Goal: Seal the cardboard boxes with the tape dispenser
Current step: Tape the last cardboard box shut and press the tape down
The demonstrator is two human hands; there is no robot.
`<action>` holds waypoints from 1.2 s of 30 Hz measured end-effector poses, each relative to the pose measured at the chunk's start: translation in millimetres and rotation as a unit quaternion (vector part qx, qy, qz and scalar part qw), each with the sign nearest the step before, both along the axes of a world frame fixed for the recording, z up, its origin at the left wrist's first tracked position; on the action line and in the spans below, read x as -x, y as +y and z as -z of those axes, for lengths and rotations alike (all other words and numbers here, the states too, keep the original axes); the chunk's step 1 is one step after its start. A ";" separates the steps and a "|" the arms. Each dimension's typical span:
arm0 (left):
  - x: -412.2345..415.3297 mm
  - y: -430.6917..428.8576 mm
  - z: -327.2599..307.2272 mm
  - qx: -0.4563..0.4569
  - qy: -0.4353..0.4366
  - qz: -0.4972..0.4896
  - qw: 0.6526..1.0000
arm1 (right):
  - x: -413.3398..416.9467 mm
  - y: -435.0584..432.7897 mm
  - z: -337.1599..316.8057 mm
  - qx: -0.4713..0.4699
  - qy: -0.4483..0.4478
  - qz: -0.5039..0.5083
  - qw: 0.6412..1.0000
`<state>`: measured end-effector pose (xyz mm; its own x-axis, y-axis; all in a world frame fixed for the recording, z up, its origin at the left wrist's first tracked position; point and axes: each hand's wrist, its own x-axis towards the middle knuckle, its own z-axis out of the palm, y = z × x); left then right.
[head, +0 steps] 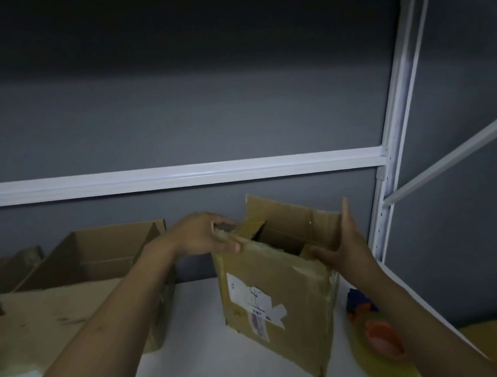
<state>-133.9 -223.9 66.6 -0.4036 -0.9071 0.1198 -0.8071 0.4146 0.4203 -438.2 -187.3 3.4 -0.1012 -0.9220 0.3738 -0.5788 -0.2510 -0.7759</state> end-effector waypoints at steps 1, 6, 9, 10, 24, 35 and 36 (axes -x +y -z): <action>2.7 -2.3 -0.2 0.007 -0.004 -0.003 1.000 | -0.1 1.7 0.3 -0.012 -0.029 -0.011 0.999; 22.9 -6.5 22.5 0.000 0.154 -0.052 0.987 | -3.8 7.7 1.9 -0.018 -0.032 0.022 0.999; 35.3 -0.8 45.3 -0.039 0.242 -0.098 0.964 | -4.3 6.8 1.4 -0.024 -0.042 0.017 0.999; 37.7 0.2 52.9 -0.033 0.228 -0.120 0.966 | -2.7 7.8 0.7 -0.028 -0.043 0.009 0.999; 42.8 35.3 72.8 0.066 0.120 -0.298 0.945 | -10.5 41.7 5.4 -0.111 0.110 -0.105 0.982; 36.5 29.3 75.2 -0.040 0.259 -0.222 0.939 | -25.0 2.4 7.6 -0.156 0.274 -0.053 0.947; 37.1 24.8 77.8 -0.085 0.321 -0.204 0.921 | -24.3 -2.6 9.8 -0.148 0.282 -0.040 0.947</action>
